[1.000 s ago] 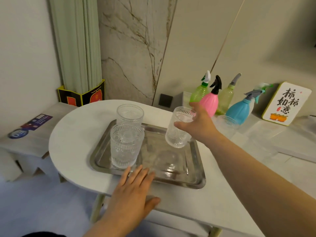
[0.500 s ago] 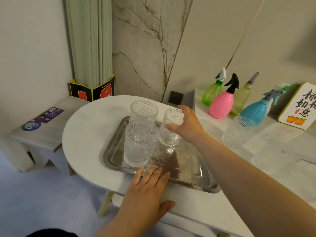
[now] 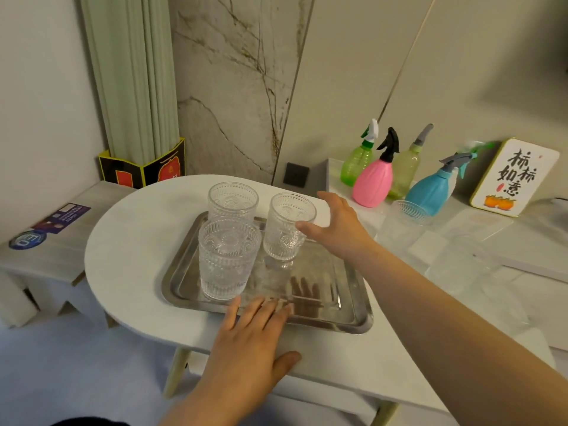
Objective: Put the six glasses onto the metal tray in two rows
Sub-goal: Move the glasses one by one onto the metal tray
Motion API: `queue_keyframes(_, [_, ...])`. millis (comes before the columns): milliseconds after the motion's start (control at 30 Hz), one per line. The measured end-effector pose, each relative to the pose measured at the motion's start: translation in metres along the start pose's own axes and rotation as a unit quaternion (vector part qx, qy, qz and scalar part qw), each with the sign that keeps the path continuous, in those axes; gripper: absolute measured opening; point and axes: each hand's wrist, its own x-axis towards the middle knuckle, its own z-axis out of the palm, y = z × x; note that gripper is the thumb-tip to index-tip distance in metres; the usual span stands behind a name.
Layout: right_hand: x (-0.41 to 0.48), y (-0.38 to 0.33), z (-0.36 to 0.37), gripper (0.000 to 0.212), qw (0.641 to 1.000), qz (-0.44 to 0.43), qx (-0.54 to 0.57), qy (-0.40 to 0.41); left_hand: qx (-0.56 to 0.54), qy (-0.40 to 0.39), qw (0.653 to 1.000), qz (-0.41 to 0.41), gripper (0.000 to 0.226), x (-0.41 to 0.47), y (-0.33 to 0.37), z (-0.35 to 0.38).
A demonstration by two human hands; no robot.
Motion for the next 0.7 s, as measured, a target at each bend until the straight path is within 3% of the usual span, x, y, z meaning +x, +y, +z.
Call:
queue_keyframes(200, [-0.057,0.063,-0.065,0.064,0.981,0.097,-0.136,0.097,-0.066,0.024,0.997,0.019,0.054,0.005,0.025,0.014])
queue_keyframes(300, [-0.085,0.096,-0.090,0.068,0.958,0.176,-0.174,0.146,-0.085,-0.013,0.996,0.002,0.053,0.006,0.033,0.017])
queue_keyframes(467, [-0.114,0.131,-0.105,0.083,0.933,0.270,-0.189,0.140,-0.092,-0.036,0.995,-0.012,0.085,0.009,0.043,0.015])
queue_keyframes(700, [-0.119,0.134,-0.111,0.081,0.934,0.317,-0.124,0.112,-0.065,-0.017,0.998,-0.001,0.086,0.007,0.042,0.018])
